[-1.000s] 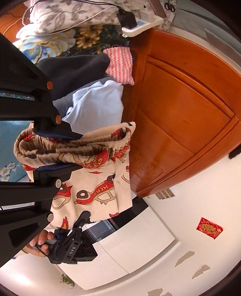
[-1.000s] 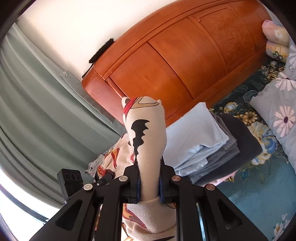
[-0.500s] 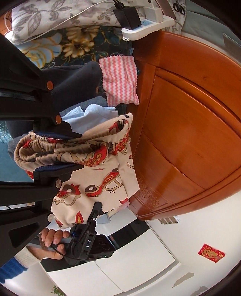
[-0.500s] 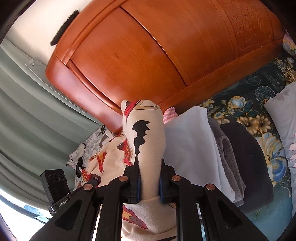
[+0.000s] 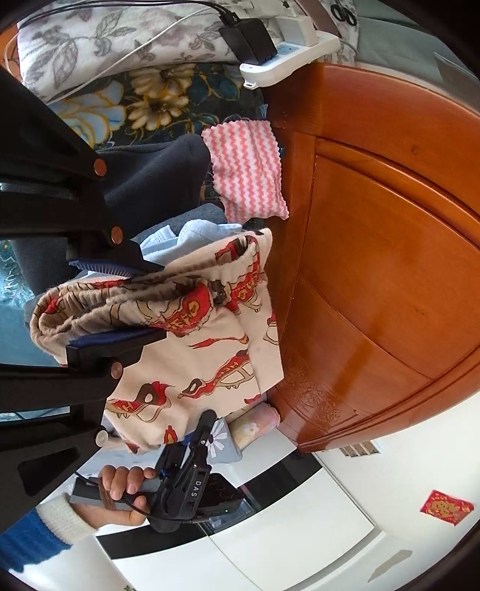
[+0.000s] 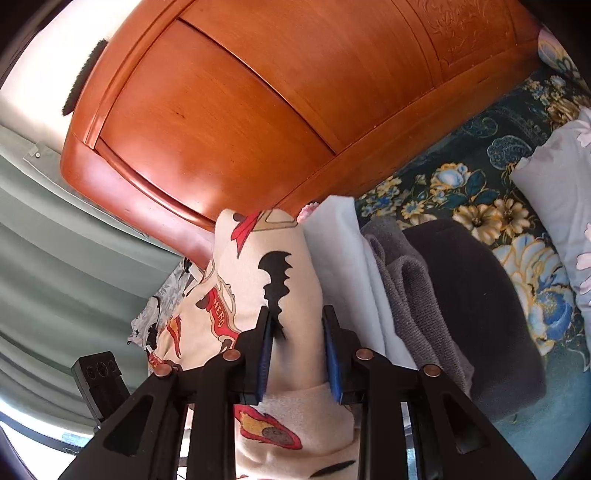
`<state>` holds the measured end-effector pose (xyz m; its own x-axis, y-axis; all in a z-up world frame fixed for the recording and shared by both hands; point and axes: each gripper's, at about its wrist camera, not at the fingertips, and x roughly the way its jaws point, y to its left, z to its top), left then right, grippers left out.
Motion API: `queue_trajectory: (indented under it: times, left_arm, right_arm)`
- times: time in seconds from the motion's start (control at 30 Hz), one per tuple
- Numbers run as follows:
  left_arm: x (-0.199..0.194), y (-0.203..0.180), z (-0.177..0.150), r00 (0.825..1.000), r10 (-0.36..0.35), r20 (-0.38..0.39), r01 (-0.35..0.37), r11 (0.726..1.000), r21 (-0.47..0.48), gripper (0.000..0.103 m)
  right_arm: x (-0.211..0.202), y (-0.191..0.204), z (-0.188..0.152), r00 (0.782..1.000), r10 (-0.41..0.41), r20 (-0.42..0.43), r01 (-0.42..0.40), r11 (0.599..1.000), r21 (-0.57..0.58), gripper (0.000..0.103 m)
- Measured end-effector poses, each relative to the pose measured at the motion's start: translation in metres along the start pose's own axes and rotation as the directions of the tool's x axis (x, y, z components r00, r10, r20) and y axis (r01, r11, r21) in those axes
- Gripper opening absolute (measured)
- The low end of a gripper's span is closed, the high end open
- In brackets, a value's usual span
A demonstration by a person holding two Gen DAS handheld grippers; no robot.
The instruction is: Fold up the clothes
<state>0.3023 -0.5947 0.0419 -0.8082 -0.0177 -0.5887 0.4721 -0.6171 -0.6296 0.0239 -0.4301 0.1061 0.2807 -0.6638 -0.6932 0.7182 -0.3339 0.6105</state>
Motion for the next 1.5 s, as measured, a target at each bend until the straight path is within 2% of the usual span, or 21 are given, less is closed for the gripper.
queue_trajectory:
  times: [0.03,0.17,0.23,0.3,0.4,0.47,0.63,0.77,0.9,1.07,1.13,1.2,1.3,1.5]
  left_arm:
    - [-0.003,-0.002,0.001,1.000,0.006,-0.014,-0.006,1.000,0.004,0.036]
    - [-0.019,-0.011,0.001,0.996,0.084,-0.027,-0.083,0.995,0.058,0.038]
    - [-0.031,-0.018,0.001,0.988,0.152,-0.013,-0.150,0.982,0.111,0.042]
    - [-0.041,-0.027,0.002,0.973,0.228,0.025,-0.229,0.959,0.168,0.044]
    - [-0.040,-0.043,0.001,0.970,0.234,0.066,-0.243,0.941,0.236,0.052]
    - [-0.030,-0.054,-0.001,0.971,0.227,0.072,-0.238,0.928,0.287,0.054]
    - [0.005,-0.066,-0.009,0.967,0.248,0.063,-0.253,0.892,0.374,0.054]
    - [0.026,-0.055,-0.013,0.963,0.266,0.032,-0.260,0.897,0.357,0.054]
    - [0.026,-0.050,-0.009,0.970,0.241,0.035,-0.239,0.914,0.328,0.055]
    - [0.017,-0.054,-0.013,0.968,0.250,0.033,-0.249,0.923,0.293,0.056]
    - [0.014,-0.055,-0.028,0.967,0.255,0.029,-0.253,0.932,0.261,0.056]
    - [0.011,-0.055,-0.044,0.966,0.259,0.025,-0.258,0.939,0.229,0.061]
    - [0.007,-0.055,-0.068,0.964,0.265,0.019,-0.264,0.948,0.179,0.062]
    - [0.006,-0.057,-0.110,0.963,0.268,-0.010,-0.266,0.960,0.085,0.065]
  right_arm:
    - [-0.009,0.003,0.002,1.000,-0.021,0.014,0.021,1.000,-0.012,0.033]
    - [-0.040,0.016,0.003,0.992,-0.088,0.086,0.092,0.994,-0.050,0.034]
    - [-0.047,0.031,-0.005,0.989,-0.109,0.098,0.119,0.988,-0.103,0.034]
    - [-0.051,0.049,-0.015,0.987,-0.127,0.101,0.143,0.974,-0.174,0.034]
    - [-0.045,0.079,-0.040,0.987,-0.137,0.089,0.157,0.938,-0.307,0.034]
    - [-0.035,0.093,-0.055,0.984,-0.157,0.078,0.175,0.906,-0.385,0.034]
    - [-0.016,0.081,-0.065,0.972,-0.220,0.077,0.232,0.877,-0.420,0.034]
    - [0.000,0.070,-0.073,0.961,-0.267,0.078,0.273,0.852,-0.446,0.034]
    - [0.008,0.058,-0.070,0.967,-0.243,0.078,0.253,0.879,-0.403,0.034]
    - [0.008,0.062,-0.070,0.965,-0.252,0.079,0.262,0.886,-0.383,0.034]
    - [0.002,0.070,-0.076,0.957,-0.273,0.100,0.290,0.874,-0.390,0.034]
    - [-0.009,0.074,-0.087,0.944,-0.299,0.136,0.329,0.857,-0.396,0.034]
    - [-0.025,0.075,-0.111,0.945,-0.283,0.163,0.325,0.864,-0.384,0.041]
    - [-0.028,0.063,-0.156,0.932,-0.329,0.154,0.362,0.877,-0.315,0.043]
